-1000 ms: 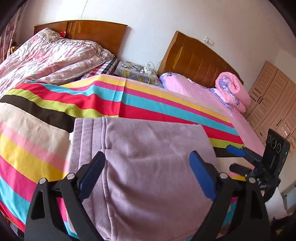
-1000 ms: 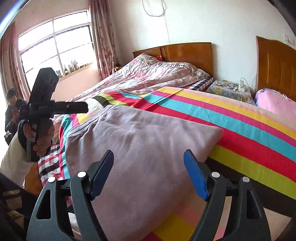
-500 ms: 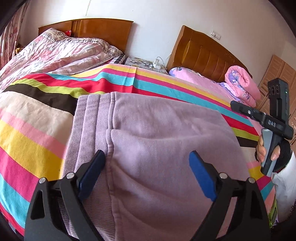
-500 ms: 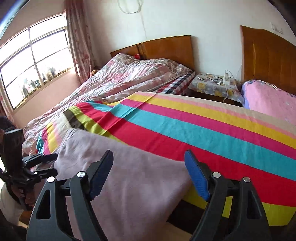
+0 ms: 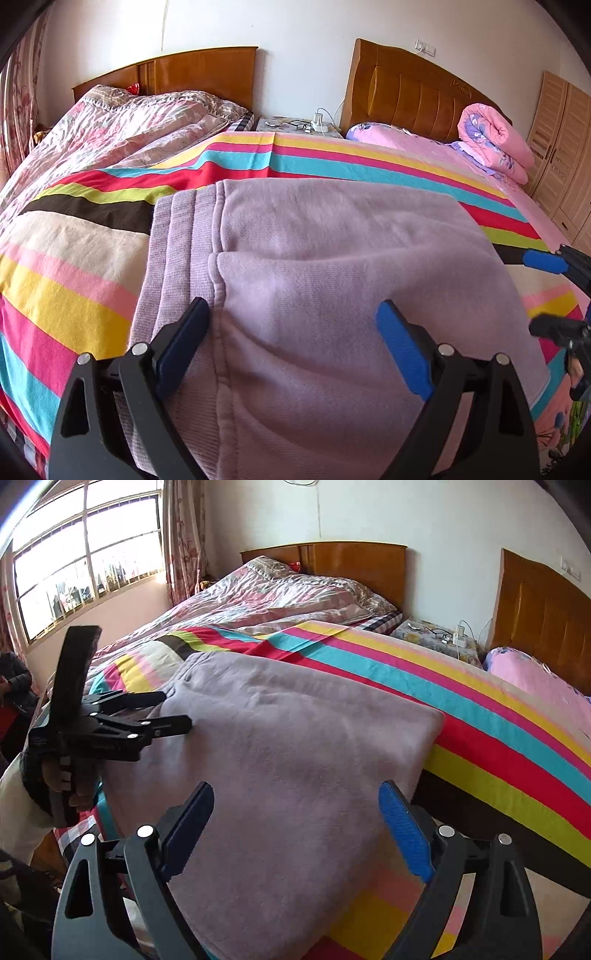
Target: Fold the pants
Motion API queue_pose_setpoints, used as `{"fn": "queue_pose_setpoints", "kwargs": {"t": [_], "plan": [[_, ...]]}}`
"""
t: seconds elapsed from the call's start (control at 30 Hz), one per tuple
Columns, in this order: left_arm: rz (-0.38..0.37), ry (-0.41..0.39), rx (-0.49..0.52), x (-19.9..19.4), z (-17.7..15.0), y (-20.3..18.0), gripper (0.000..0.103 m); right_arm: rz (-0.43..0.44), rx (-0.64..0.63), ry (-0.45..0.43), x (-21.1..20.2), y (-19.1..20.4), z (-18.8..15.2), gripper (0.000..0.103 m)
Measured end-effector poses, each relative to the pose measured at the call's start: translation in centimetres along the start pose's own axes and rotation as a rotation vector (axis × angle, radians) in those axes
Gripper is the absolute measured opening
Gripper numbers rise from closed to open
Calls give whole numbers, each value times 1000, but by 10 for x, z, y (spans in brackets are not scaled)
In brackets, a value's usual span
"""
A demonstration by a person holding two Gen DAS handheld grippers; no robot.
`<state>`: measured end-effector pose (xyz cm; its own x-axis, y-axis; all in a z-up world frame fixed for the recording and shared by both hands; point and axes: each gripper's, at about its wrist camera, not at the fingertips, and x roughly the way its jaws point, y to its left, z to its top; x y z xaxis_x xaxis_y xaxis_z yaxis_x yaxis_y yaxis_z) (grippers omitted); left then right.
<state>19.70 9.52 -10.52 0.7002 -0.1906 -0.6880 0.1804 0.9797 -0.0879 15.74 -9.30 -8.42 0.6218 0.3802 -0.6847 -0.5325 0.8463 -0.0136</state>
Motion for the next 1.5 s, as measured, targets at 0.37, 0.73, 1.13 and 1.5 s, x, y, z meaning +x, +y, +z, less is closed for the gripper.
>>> {"fn": "queue_pose_setpoints", "kwargs": {"t": [0.37, 0.73, 1.13, 1.5], "plan": [[7, -22, 37, 2, -5, 1, 92, -99, 26, 32, -8, 9, -28, 90], [-14, -33, 50, -1, -10, 4, 93, -8, 246, 63, 7, -12, -58, 93], [-63, -189, -20, -87, -27, 33, 94, -25, -156, -86, 3, 23, 82, 95], [53, -70, 27, -50, -52, 18, 94, 303, -448, 192, 183, 104, 171, 79]]}}
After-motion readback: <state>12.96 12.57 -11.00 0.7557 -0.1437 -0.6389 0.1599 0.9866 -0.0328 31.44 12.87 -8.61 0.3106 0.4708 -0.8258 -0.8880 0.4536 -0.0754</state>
